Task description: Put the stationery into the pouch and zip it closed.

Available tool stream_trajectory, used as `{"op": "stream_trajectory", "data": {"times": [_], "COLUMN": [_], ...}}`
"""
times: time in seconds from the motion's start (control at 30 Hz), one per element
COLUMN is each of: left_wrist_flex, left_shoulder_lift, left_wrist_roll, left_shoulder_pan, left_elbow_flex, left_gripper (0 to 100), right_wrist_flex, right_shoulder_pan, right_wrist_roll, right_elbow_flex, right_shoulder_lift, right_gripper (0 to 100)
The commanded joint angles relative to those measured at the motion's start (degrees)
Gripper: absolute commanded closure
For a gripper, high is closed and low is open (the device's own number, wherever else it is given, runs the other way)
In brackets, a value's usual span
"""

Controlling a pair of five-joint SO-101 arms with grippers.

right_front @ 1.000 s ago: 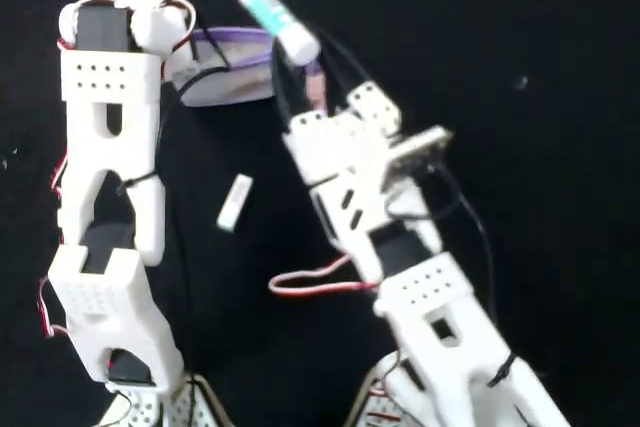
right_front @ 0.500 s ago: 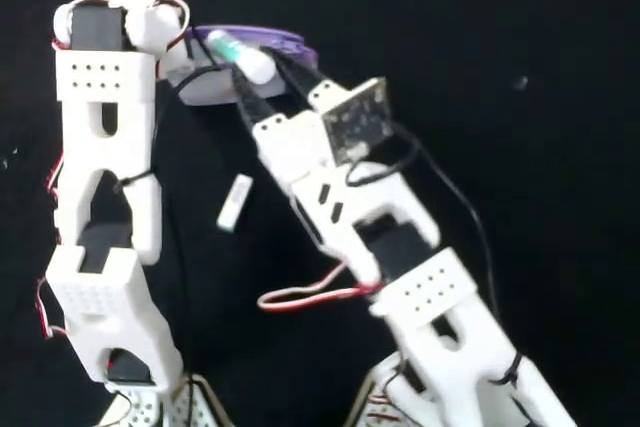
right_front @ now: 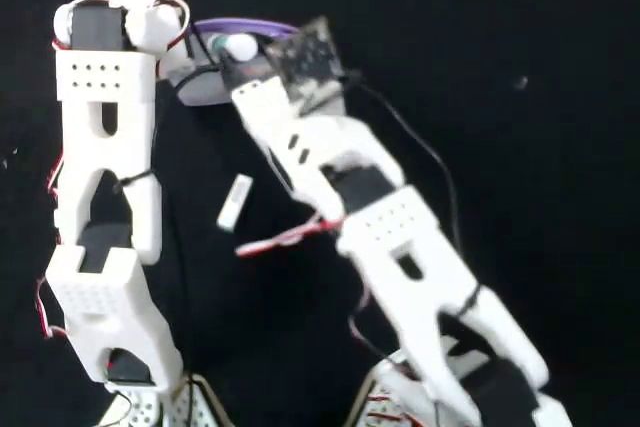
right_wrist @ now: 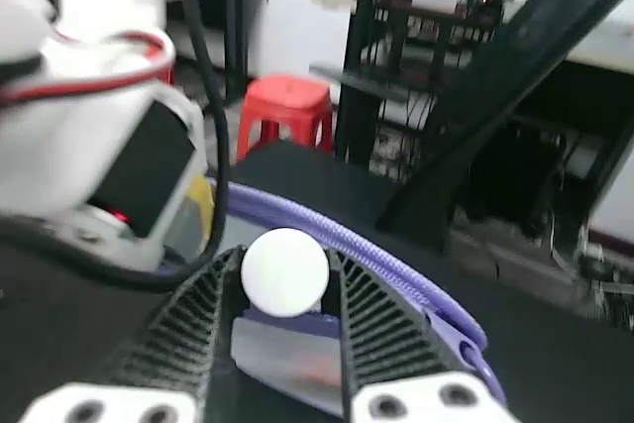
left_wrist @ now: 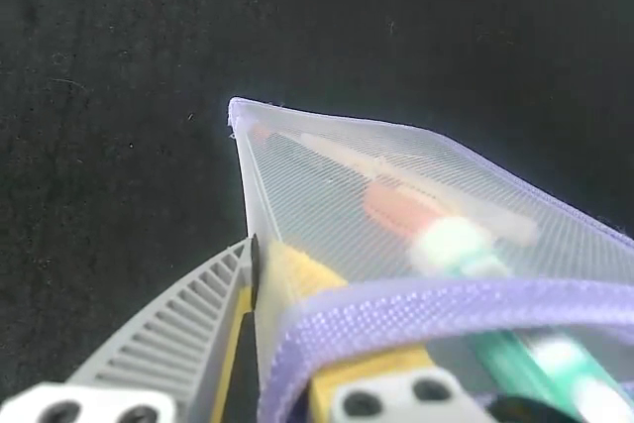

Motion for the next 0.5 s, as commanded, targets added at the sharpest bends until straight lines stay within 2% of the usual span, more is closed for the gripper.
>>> {"op": "stream_trajectory", "data": {"times": [0.0, 0.1, 0.2, 0.27, 0.47], "left_wrist_flex": [-0.26, -0.26, -0.26, -0.26, -0.26], "left_shoulder_lift": [-3.78, -3.78, -3.78, -3.78, -3.78], "left_wrist_roll": [-0.35, -0.35, -0.35, -0.35, -0.35], "left_shoulder_pan": [-0.40, -0.48, -0.66, -0.75, -1.01], "left_elbow_flex": [-1.01, -1.01, -1.01, -1.01, -1.01], "left_gripper": [97, 97, 97, 97, 97], "right_wrist_flex": [6.86, 15.30, 20.66, 21.71, 22.07], "right_shoulder_pan": [1.14, 1.14, 1.05, 1.05, 1.05], "right_wrist_roll": [-0.26, -0.70, -0.53, -0.26, -0.26], "right_elbow_flex": [-10.68, -18.86, -24.22, -25.45, -25.71], "right_shoulder_lift": [5.05, 9.80, 12.70, 13.14, 12.97], "right_gripper": [98.5, 97.4, 89.5, 85.9, 85.2]}}
